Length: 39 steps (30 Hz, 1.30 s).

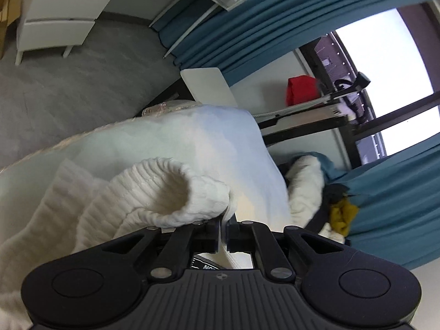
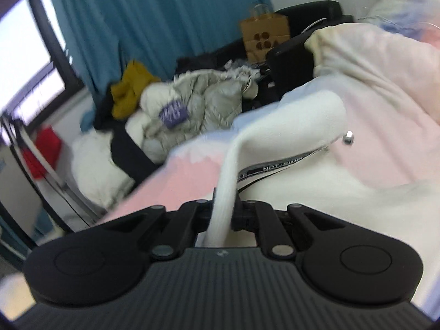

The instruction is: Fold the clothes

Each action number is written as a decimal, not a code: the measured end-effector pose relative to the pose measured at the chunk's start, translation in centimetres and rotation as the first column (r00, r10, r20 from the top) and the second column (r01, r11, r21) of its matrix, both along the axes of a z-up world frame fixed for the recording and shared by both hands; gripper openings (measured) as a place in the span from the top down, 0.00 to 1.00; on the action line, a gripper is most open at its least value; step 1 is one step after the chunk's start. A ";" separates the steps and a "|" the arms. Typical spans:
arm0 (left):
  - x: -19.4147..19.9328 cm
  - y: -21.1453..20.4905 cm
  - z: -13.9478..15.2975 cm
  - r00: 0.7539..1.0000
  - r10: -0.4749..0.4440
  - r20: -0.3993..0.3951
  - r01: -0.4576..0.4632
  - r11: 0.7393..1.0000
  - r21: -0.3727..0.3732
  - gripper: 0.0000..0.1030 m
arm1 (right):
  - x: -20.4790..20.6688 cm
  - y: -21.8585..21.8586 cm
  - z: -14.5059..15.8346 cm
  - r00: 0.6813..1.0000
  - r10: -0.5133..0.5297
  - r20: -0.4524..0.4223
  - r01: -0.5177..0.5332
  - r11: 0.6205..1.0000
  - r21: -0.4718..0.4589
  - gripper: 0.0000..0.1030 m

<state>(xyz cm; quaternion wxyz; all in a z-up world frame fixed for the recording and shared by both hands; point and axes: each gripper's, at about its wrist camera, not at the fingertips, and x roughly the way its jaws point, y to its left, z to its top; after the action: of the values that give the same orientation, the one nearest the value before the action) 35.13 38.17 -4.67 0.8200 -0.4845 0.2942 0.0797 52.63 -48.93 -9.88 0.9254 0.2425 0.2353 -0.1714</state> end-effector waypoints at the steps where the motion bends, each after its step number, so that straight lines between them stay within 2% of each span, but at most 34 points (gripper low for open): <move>1: 0.7 -0.2 -0.3 1.000 -0.005 -0.006 0.005 1.000 0.015 0.93 | 0.2 0.0 -0.5 1.000 0.007 0.001 -0.007 1.000 0.009 0.87; 3: 1.6 -0.4 -0.7 1.000 -0.014 -0.008 0.014 0.999 0.036 0.88 | 0.0 -0.5 -1.3 1.000 0.019 0.019 -0.020 0.999 0.046 0.83; 5: 0.7 -0.4 -0.7 0.999 -0.024 0.033 0.023 0.999 0.023 0.81 | -0.6 -1.1 -1.2 0.998 0.050 0.033 -0.052 0.996 0.069 0.74; 6: 0.3 -0.4 -0.7 0.998 -0.028 0.054 0.028 0.999 0.016 0.81 | -0.8 -1.3 -0.8 0.998 0.061 0.028 -0.063 0.996 0.059 0.69; 7: -0.1 -0.4 -0.7 0.997 -0.033 0.075 0.032 0.999 0.010 0.77 | -1.4 -1.4 -0.2 0.997 0.070 0.030 -0.071 0.996 0.049 0.58; 8: -0.7 -0.5 -0.5 0.995 -0.038 0.092 0.038 0.999 0.009 0.66 | -2.0 -1.6 0.5 0.996 0.078 0.034 -0.079 0.996 0.041 0.45; 10: -2.4 -0.8 0.6 0.990 -0.057 0.126 0.054 0.998 0.027 0.54 | -3.7 -2.1 1.9 0.991 0.110 0.080 -0.115 0.991 0.067 0.28; 11: -3.6 -1.2 1.2 0.987 -0.068 0.147 0.063 0.997 0.034 0.49 | -4.8 -2.4 2.7 0.987 0.121 0.106 -0.130 0.988 0.084 0.23; 12: -5.0 -1.6 1.7 0.984 -0.076 0.162 0.071 0.997 0.037 0.48 | -6.1 -2.7 3.3 0.985 0.120 0.125 -0.132 0.986 0.100 0.21; 14: -7.7 -2.5 2.6 0.979 -0.085 0.185 0.079 0.996 0.038 0.34 | -8.6 -3.2 4.3 0.982 0.109 0.157 -0.130 0.983 0.130 0.21; 16: -10.6 -3.4 2.4 0.981 -0.066 0.184 0.065 0.998 0.013 0.25 | -11.3 -3.9 4.5 0.980 0.083 0.181 -0.117 0.975 0.187 0.21; 19: -14.7 -4.7 1.1 0.988 -0.035 0.153 0.041 0.999 -0.035 0.21 | -15.5 -5.3 3.0 0.982 0.008 0.191 -0.071 0.941 0.331 0.21; 22: -18.1 -5.8 -1.0 0.996 -0.001 0.092 0.010 0.995 -0.098 0.21 | -18.9 -6.7 0.3 0.980 -0.062 0.188 -0.035 0.880 0.474 0.19; 24: -19.1 -6.0 -2.7 0.998 0.025 0.060 -0.016 0.989 -0.147 0.21 | -19.8 -7.2 -1.5 0.982 -0.063 0.179 -0.044 0.844 0.535 0.19; 28: -17.7 -5.9 -5.8 0.996 0.083 -0.027 -0.087 0.973 -0.215 0.22 | -18.9 -7.2 -4.5 0.990 -0.053 0.134 -0.033 0.821 0.569 0.19; 31: -15.2 -5.8 -7.4 0.995 0.103 -0.012 -0.103 0.966 -0.239 0.22 | -17.4 -7.3 -7.3 0.990 -0.080 0.114 -0.007 0.791 0.611 0.21; 34: -12.8 -5.5 -8.5 0.990 0.139 0.011 -0.132 0.958 -0.254 0.24 | -16.0 -7.4 -8.1 0.977 -0.095 0.191 -0.035 0.810 0.585 0.20; 36: -11.3 -5.3 -8.7 0.987 0.154 0.041 -0.140 0.959 -0.245 0.33 | -14.8 -7.4 -8.1 0.970 -0.085 0.230 -0.057 0.833 0.550 0.20; 39: -9.7 -5.0 -8.9 0.981 0.182 0.068 -0.161 0.957 -0.240 0.51 | -13.4 -7.2 -7.8 0.971 -0.091 0.221 -0.034 0.864 0.503 0.39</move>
<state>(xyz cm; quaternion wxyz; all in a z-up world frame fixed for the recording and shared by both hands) 25.38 33.13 -13.52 0.7598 -0.6042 0.2213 0.0934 39.19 -56.13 -17.67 0.8489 0.4975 0.1557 -0.0877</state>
